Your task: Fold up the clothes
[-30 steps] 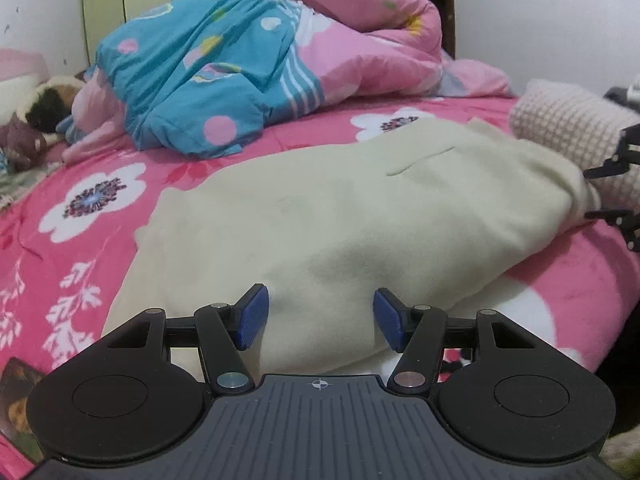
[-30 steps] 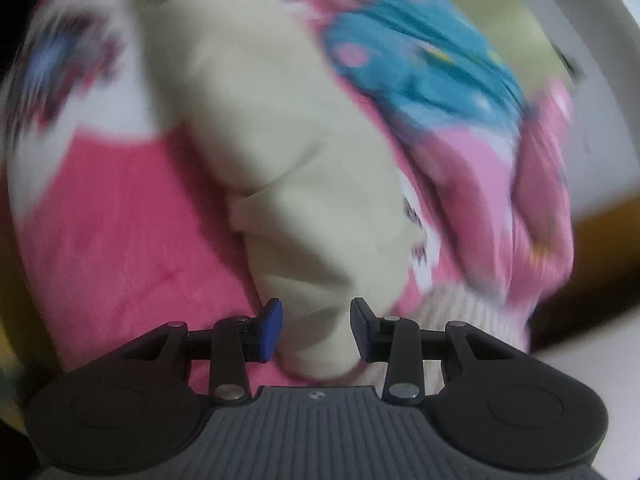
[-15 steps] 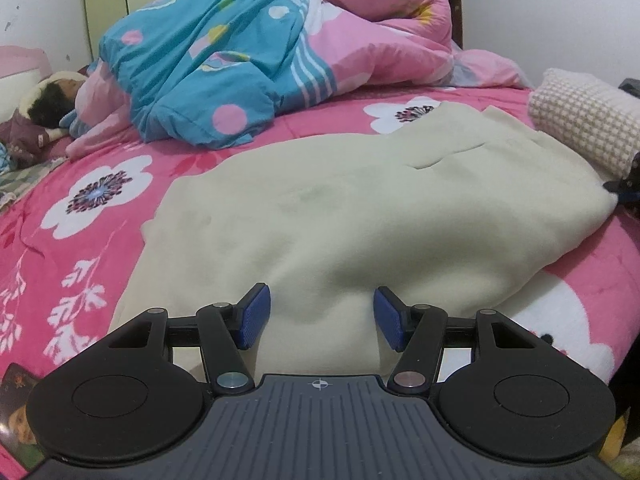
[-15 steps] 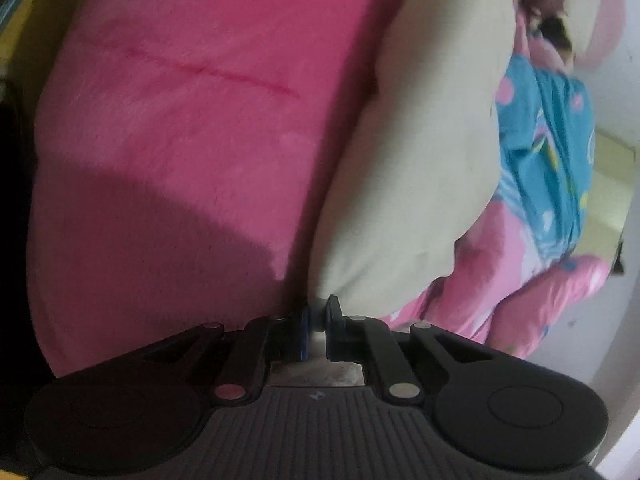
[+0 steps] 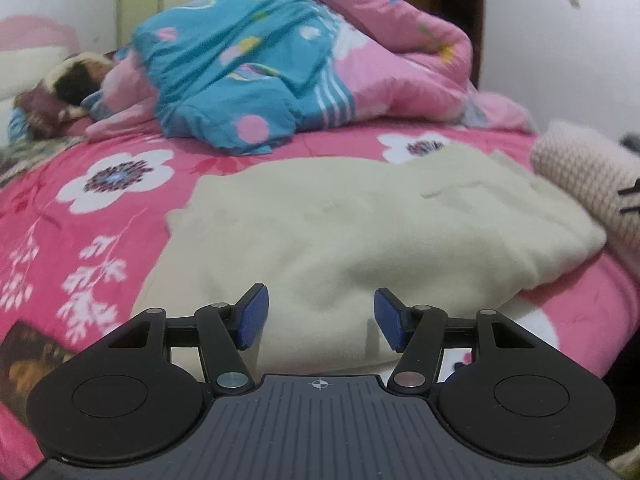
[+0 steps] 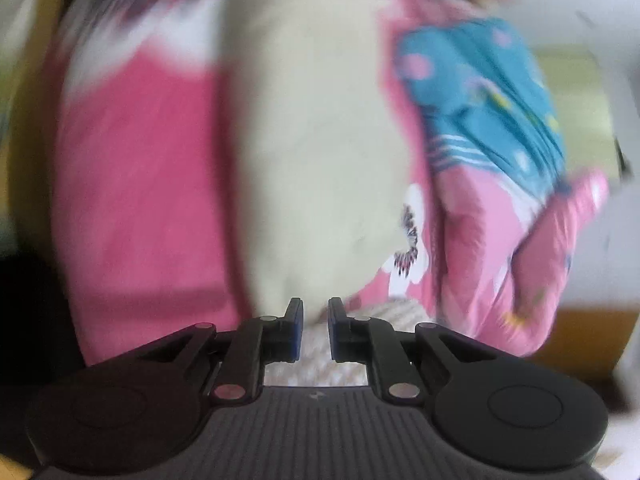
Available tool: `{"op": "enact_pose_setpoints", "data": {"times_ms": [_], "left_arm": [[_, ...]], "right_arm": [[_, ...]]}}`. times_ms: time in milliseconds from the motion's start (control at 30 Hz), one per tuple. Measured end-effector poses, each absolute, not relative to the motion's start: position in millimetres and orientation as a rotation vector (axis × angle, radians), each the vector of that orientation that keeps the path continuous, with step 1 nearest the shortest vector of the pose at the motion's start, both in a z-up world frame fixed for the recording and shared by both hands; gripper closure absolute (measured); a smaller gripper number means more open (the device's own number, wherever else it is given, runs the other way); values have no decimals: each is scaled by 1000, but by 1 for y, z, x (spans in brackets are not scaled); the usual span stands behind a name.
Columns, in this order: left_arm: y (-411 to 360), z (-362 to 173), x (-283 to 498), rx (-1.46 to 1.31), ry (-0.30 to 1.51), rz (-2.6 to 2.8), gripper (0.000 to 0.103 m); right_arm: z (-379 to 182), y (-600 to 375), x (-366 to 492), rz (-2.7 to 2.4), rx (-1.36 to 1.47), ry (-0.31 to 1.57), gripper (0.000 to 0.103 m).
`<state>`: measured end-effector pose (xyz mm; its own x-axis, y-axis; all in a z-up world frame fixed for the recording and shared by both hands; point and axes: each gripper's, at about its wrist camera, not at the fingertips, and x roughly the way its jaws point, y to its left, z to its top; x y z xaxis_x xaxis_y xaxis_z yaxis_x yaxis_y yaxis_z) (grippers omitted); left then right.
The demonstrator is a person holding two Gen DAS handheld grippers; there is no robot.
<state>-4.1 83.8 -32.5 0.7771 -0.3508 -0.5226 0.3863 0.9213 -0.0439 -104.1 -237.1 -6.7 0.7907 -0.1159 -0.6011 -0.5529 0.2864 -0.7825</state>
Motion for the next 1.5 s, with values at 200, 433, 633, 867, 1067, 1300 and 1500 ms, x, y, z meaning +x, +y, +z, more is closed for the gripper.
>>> {"op": "enact_pose_setpoints", "data": {"times_ms": [200, 433, 633, 867, 1067, 1300, 1500], "left_arm": [[97, -25, -15, -9, 553, -352, 44], [109, -21, -10, -91, 551, -338, 45], [114, -18, -3, -146, 549, -277, 45], [152, -13, -2, -249, 544, -156, 46], [189, -7, -3, -341, 521, -68, 46], [202, -2, 0, -384, 506, -48, 45], [198, 2, 5, -389, 501, -72, 45]], "right_arm": [[-4, -208, -73, 374, -696, 578, 91], [-15, -216, -56, 334, -478, 672, 91], [32, -200, -51, 445, -228, 452, 91], [-19, -168, -3, 407, -258, 657, 91], [-2, -137, 5, 545, -92, 502, 91], [-50, -89, 21, 570, -130, 652, 92], [-60, -33, 16, 699, -114, 576, 91]]}}
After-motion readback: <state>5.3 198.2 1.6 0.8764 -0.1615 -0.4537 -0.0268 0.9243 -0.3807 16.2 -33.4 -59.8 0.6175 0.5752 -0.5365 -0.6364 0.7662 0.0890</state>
